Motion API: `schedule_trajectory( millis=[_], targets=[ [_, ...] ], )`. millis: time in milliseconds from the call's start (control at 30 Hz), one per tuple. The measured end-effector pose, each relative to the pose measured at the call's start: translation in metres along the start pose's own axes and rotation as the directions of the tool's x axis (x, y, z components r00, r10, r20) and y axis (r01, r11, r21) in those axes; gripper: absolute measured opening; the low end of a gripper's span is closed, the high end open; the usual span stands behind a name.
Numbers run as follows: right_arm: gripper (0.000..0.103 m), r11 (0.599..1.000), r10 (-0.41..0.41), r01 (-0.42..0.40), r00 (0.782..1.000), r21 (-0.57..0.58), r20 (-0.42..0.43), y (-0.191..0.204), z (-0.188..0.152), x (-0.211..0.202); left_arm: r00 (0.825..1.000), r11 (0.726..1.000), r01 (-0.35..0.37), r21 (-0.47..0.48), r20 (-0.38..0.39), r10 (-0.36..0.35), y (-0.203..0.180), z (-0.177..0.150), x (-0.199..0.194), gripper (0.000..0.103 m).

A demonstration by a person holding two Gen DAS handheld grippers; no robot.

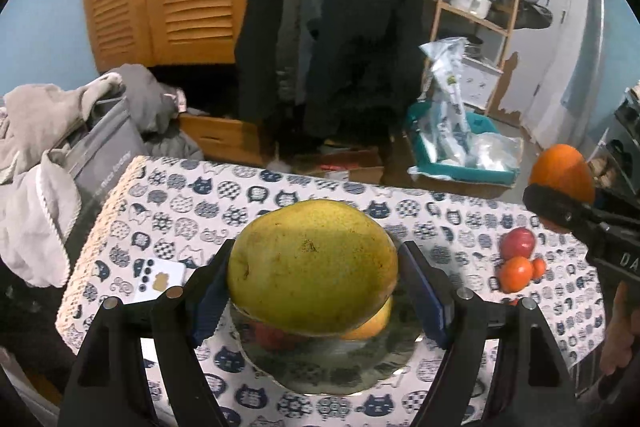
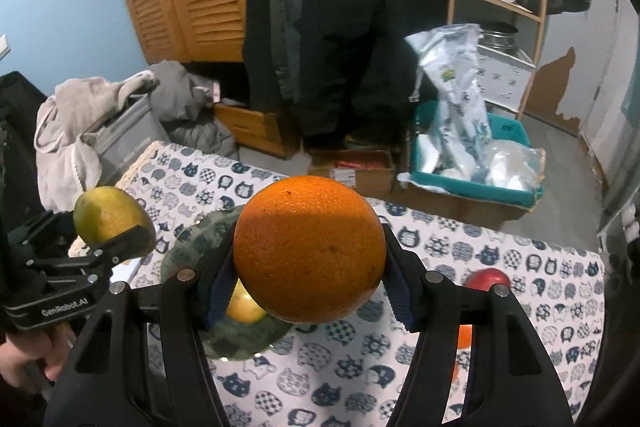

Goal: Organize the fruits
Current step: 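Lift the yellow pear and large orange and carry both toward the glass bowl, then lower the pear into the bowl with the left tool while the right tool lowers the orange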

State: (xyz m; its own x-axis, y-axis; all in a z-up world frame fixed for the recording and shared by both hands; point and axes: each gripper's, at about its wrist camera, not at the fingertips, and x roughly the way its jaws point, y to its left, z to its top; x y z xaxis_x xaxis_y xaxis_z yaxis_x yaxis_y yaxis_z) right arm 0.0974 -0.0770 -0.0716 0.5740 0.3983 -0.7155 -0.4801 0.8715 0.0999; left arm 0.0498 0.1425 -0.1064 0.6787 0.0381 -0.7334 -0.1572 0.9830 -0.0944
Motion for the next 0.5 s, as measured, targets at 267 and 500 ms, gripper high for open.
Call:
schedule_trajectory(
  millis=[267,500],
  targets=[
    [0.064,1.0,0.027,-0.028,0.999,-0.011,-0.044,0.022,0.008,0.036,0.998,0.999,-0.031,-0.017,-0.047,0.031,0.027,-0.006,0.023,0.081],
    [0.064,0.999,0.04,-0.041,0.994,-0.012,-0.103,0.036,0.009,0.079,0.994,0.998,-0.035,-0.044,-0.107,0.03,0.04,-0.008,0.055,0.081]
  ],
)
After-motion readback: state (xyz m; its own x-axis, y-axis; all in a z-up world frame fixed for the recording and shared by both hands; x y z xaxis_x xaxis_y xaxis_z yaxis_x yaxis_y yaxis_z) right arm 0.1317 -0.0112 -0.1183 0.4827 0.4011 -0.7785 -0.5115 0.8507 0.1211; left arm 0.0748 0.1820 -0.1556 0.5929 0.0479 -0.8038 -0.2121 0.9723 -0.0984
